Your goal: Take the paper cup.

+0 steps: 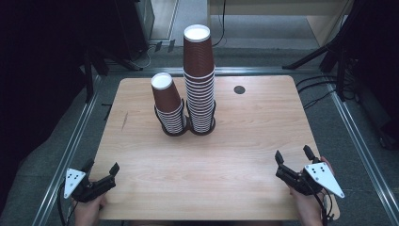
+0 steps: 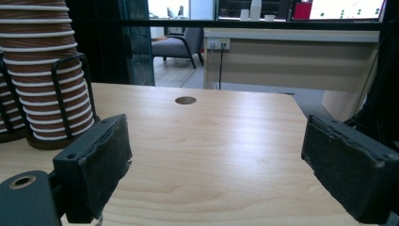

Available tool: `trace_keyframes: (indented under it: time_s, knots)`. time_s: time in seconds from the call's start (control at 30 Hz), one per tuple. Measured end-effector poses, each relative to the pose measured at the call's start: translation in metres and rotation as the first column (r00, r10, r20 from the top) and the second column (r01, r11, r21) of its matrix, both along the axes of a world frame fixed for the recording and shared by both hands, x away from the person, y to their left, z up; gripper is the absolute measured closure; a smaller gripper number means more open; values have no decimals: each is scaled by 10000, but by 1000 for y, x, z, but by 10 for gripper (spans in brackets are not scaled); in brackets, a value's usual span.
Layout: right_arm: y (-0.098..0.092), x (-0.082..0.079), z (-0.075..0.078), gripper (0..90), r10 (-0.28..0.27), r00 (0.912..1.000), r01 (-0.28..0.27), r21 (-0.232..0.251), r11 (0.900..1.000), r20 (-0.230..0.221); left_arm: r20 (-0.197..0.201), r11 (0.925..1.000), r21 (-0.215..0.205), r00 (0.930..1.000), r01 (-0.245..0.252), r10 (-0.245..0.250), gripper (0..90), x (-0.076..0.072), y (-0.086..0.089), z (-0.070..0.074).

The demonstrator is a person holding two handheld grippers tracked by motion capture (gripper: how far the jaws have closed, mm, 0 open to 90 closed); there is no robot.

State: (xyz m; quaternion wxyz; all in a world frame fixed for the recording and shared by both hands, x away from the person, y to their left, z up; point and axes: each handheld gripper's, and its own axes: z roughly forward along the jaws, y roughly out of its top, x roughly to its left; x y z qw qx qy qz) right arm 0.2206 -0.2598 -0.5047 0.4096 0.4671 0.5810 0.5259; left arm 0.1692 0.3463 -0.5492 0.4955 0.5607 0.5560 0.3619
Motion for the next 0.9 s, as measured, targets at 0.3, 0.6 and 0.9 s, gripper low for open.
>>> trace_keyframes:
  time_s: [0.3,0.6,0.9]
  knots:
    - [21,11,15,84,486,9988,-487,108,9988,92,55,10000,-64,10000,74,-74,10,-1,1,0]
    - [43,21,29,72,966,9952,-969,183,9951,183,49,10000,10,9999,94,-94,10,-1,0,0]
    - [59,31,50,68,1130,9925,-1147,364,9927,460,23,10000,82,10000,53,-54,10,-1,-1,0]
